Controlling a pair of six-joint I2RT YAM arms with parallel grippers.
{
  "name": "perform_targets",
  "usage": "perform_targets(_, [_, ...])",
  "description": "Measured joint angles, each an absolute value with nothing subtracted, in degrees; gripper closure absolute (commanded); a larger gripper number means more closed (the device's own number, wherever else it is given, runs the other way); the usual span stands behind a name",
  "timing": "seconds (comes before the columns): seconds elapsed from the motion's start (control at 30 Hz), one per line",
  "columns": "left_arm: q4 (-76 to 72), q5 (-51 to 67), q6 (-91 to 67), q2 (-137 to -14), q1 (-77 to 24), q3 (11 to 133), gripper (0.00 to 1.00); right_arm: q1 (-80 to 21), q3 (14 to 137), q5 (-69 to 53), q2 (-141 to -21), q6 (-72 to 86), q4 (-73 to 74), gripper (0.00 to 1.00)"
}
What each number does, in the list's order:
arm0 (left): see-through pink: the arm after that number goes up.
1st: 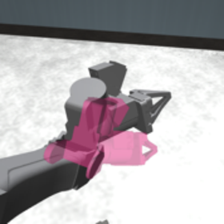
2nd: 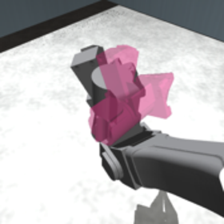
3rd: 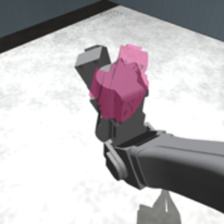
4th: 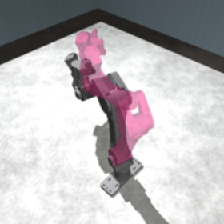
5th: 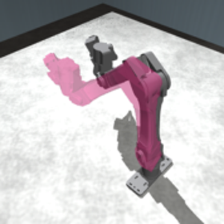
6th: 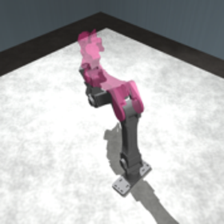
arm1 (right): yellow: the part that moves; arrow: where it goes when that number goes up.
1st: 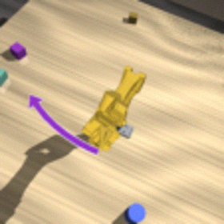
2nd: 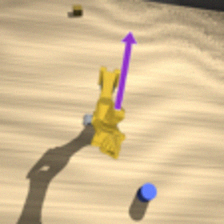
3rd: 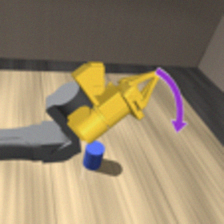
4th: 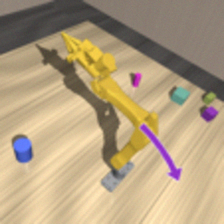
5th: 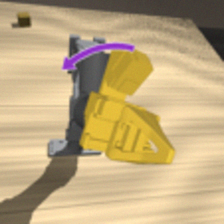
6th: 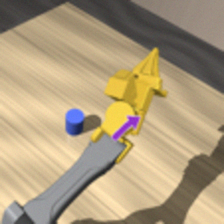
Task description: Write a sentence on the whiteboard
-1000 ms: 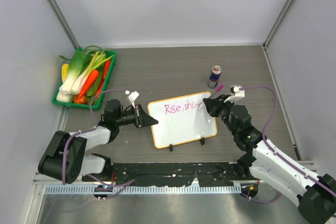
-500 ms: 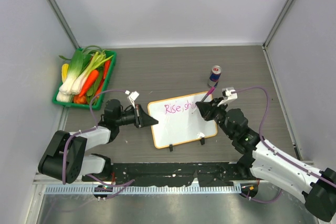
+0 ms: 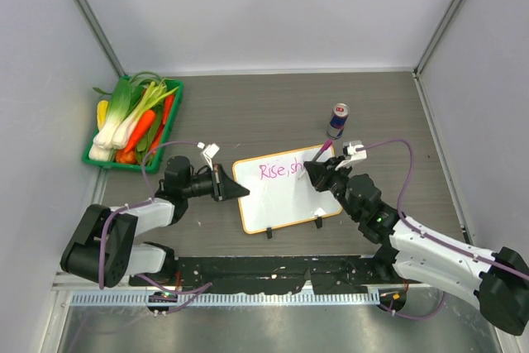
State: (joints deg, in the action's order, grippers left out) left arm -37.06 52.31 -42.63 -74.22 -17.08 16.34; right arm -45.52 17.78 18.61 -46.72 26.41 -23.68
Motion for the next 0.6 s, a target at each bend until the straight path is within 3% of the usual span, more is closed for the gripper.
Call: perform_targets(0.6, [-37.1, 52.5, -42.6, -74.4, -17.1, 16.5, 1.00, -46.4, 17.8, 19.9, -49.7, 26.8, -26.8, 0.99])
